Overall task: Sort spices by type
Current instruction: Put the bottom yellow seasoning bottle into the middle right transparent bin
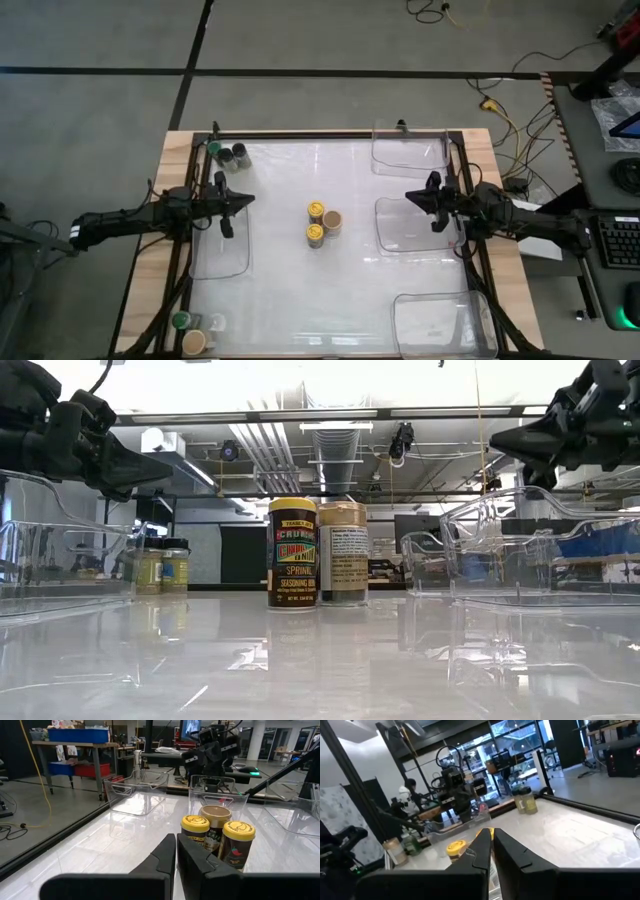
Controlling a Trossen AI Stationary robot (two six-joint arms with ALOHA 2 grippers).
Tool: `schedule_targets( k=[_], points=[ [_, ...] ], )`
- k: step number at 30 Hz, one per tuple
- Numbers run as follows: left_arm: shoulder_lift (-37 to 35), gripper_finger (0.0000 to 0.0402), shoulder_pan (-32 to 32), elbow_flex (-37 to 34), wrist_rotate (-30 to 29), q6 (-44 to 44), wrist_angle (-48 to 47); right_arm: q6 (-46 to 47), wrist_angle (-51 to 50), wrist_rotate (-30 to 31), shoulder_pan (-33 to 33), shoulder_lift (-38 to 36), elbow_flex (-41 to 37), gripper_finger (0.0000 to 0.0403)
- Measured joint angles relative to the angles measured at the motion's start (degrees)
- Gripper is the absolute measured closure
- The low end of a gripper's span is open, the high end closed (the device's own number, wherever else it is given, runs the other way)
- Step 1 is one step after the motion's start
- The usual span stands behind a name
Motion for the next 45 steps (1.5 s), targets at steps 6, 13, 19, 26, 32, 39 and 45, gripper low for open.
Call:
schedule_targets(
  k=[6, 13, 19, 26, 32, 39, 45],
  points=[
    [0.0, 0.04, 0.0, 0.0, 0.0, 0.0, 0.0, 0.5, 4.5, 1.4, 0.0, 0.9, 0.0, 0.039],
    [0.0, 0.04, 0.0, 0.0, 0.0, 0.0, -0.2, -2.9, 16.8, -3.6, 2.9, 7.5, 1.3, 0.039],
    [0.0, 0.04, 0.0, 0.0, 0.0, 0.0, -0.2, -8.1, 17.6, -2.9, 10.1, 20.1, 9.0, 0.039],
    [0.0, 0.04, 0.0, 0.0, 0.0, 0.0, -0.2, -11.2, 16.1, 0.4, 20.1, 38.6, 20.1, 0.0355],
    [0.0, 0.04, 0.0, 0.0, 0.0, 0.0, -0.2, -8.6, 12.8, 3.0, 24.2, 51.0, 30.3, 0.0271],
    [0.0, 0.04, 0.0, 0.0, 0.0, 0.0, -0.2, -6.6, -0.8, 3.2, 24.4, 60.6, 41.6, 0.0183],
    [0.1, 0.04, 0.0, 0.0, 0.0, 0.0, -0.2, -6.6, -3.0, 3.4, 24.4, 67.8, 46.6, 0.0122]
  ],
)
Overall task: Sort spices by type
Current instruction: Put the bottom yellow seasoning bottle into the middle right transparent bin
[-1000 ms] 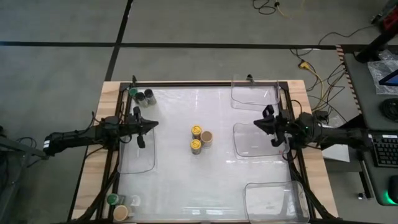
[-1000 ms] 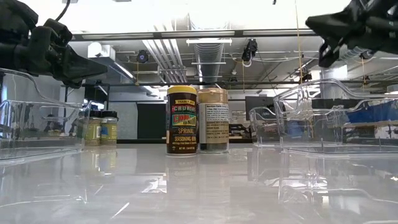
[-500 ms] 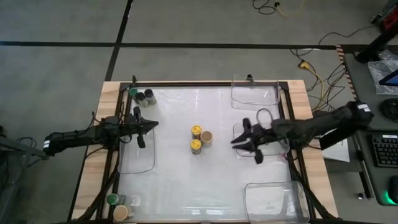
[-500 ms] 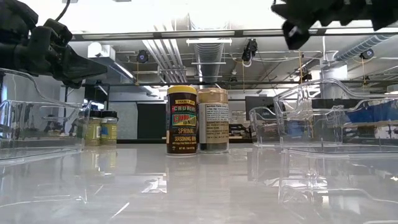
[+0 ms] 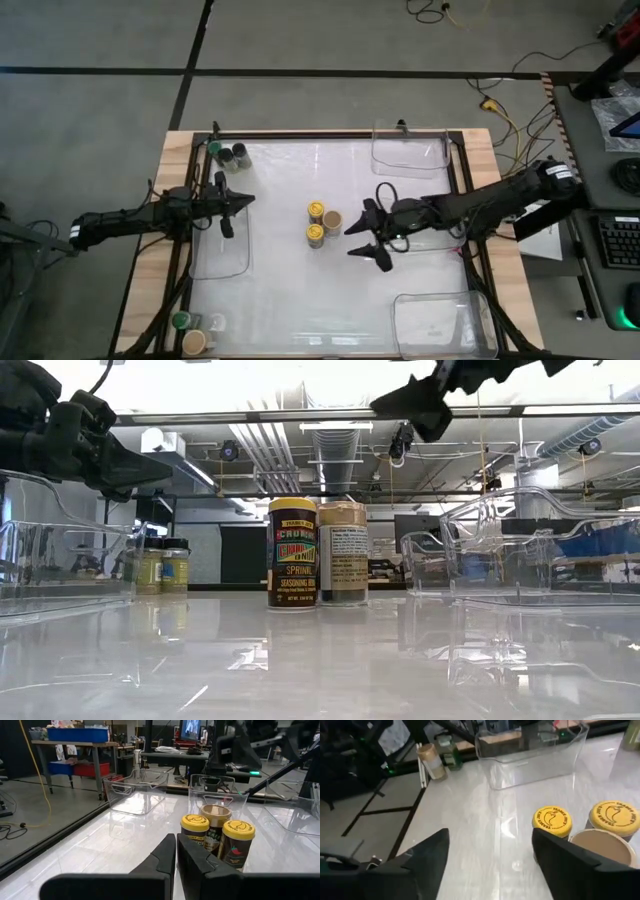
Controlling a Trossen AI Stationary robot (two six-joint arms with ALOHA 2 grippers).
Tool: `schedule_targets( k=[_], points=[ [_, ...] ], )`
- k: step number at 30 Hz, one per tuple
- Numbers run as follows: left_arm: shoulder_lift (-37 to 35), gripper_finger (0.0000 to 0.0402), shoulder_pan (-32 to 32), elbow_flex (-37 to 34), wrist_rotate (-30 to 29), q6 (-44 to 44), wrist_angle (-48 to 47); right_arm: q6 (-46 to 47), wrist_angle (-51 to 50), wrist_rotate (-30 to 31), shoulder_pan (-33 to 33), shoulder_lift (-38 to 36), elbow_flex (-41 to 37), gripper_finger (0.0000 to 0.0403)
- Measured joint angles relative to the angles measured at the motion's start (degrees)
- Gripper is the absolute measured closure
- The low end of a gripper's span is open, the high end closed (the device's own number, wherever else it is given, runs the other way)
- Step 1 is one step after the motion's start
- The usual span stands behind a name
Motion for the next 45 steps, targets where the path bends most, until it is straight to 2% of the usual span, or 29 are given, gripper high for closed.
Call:
schedule_targets(
  k=[6, 10, 17, 24, 28, 35, 45],
  points=[
    [0.2, 0.04, 0.0, 0.0, 0.0, 0.0, 0.0, -4.5, 0.2, 0.9, 0.6, 7.3, 5.3, 0.0071],
    [0.3, 0.04, 0.0, 0.0, 0.0, 0.0, 0.0, -9.1, -1.2, 0.7, 0.9, 13.3, 11.7, 0.0057],
    [0.4, 0.04, 0.0, 0.0, 0.0, 0.0, 0.0, -18.9, -21.6, 0.7, -0.7, 24.3, 28.8, 0.0069],
    [0.4, 0.04, 0.0, 0.0, 0.0, 0.0, 0.0, -27.6, -34.0, 0.7, -2.9, 32.1, 40.2, 0.0075],
    [0.4, 0.04, 0.0, 0.0, 0.0, 0.0, 0.0, -31.1, -35.0, -0.8, -4.9, 34.2, 42.3, 0.0068],
    [0.4, 0.04, 0.0, 0.0, 0.0, 0.0, 0.0, -34.8, -35.7, -9.9, -9.1, 34.9, 42.8, 0.0064],
    [0.4, 0.04, 0.0, 0.0, 0.0, 0.0, 0.0, -38.5, -38.3, -13.1, -11.8, 35.0, 42.4, 0.0078]
  ],
)
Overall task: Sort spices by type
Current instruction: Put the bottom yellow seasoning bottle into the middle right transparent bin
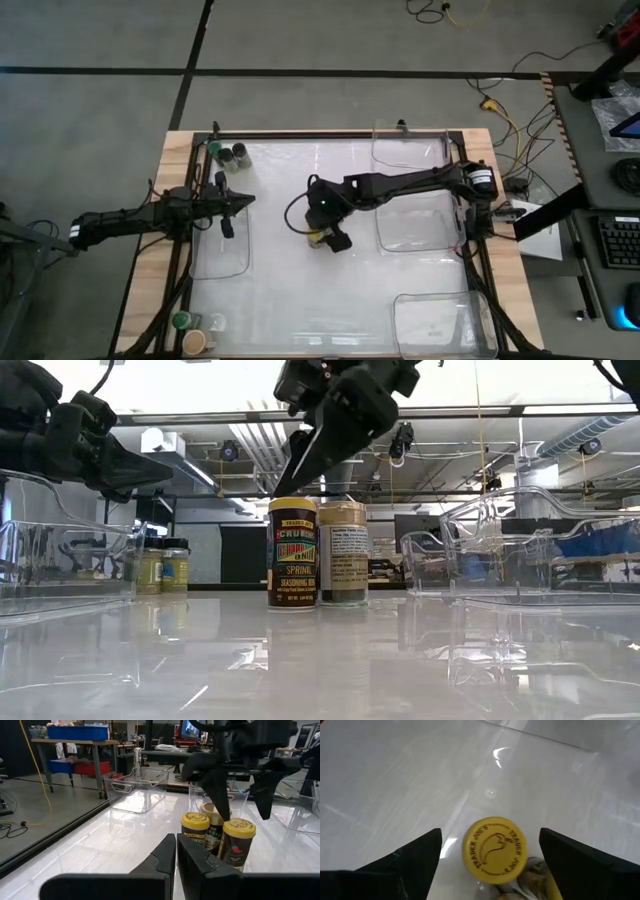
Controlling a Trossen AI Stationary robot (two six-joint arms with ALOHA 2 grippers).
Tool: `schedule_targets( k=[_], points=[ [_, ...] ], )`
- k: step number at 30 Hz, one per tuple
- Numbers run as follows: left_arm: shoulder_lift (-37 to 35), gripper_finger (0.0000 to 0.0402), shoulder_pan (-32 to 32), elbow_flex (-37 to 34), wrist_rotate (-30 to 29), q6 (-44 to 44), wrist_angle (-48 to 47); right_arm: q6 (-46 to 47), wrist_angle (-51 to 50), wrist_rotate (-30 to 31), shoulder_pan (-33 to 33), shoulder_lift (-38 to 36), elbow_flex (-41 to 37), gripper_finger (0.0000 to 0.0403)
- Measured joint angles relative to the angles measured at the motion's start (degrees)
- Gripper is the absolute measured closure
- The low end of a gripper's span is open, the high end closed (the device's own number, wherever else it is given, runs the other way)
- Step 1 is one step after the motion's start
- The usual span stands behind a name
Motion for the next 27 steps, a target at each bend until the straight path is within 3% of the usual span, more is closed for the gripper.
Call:
schedule_targets(
  k=[27],
  points=[
    [0.0, 0.04, 0.0, 0.0, 0.0, 0.0, 0.0, 0.1, 6.8, 0.3, 0.0, 0.0, -5.4, 0.0092]
  ],
)
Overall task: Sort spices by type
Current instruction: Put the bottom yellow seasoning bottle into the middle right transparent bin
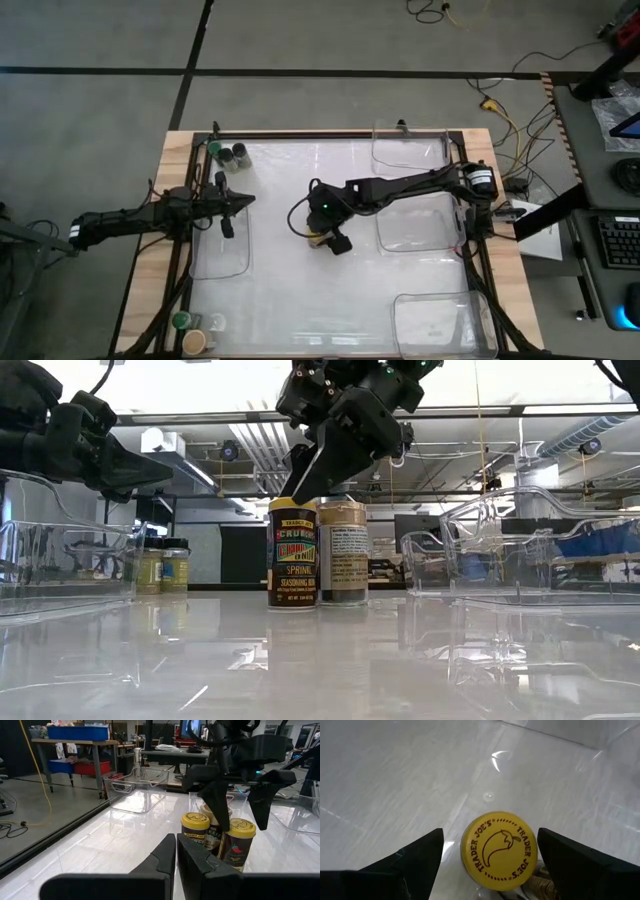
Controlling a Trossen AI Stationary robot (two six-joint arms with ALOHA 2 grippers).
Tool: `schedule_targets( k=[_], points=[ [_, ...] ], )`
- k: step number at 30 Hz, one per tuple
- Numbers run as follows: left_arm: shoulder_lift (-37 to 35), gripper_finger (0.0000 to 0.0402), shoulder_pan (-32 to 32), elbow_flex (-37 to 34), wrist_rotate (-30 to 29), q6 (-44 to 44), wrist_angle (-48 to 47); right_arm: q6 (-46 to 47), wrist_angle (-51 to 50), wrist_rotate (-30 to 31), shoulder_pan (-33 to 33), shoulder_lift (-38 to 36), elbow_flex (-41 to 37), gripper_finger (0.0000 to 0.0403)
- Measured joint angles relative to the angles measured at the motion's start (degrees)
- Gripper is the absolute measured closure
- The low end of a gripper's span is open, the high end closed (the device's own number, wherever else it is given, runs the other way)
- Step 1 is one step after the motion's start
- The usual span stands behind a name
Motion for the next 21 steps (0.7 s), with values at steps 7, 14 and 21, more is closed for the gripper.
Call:
schedule_targets(
  k=[7, 14, 21],
  points=[
    [0.0, 0.04, 0.0, 0.0, 0.0, 0.0, 0.0, -0.4, 0.2, 0.0, 0.0, 0.0, -0.3, 0.01],
    [0.0, 0.04, 0.0, 0.0, 0.0, 0.0, 0.0, 0.0, 0.1, 0.5, 0.0, 0.0, -0.9, 0.0099],
    [0.0, 0.04, 0.0, 0.0, 0.0, 0.0, 0.0, 0.1, 0.1, 2.9, 0.0, 0.0, -0.9, 0.0115]
  ],
)
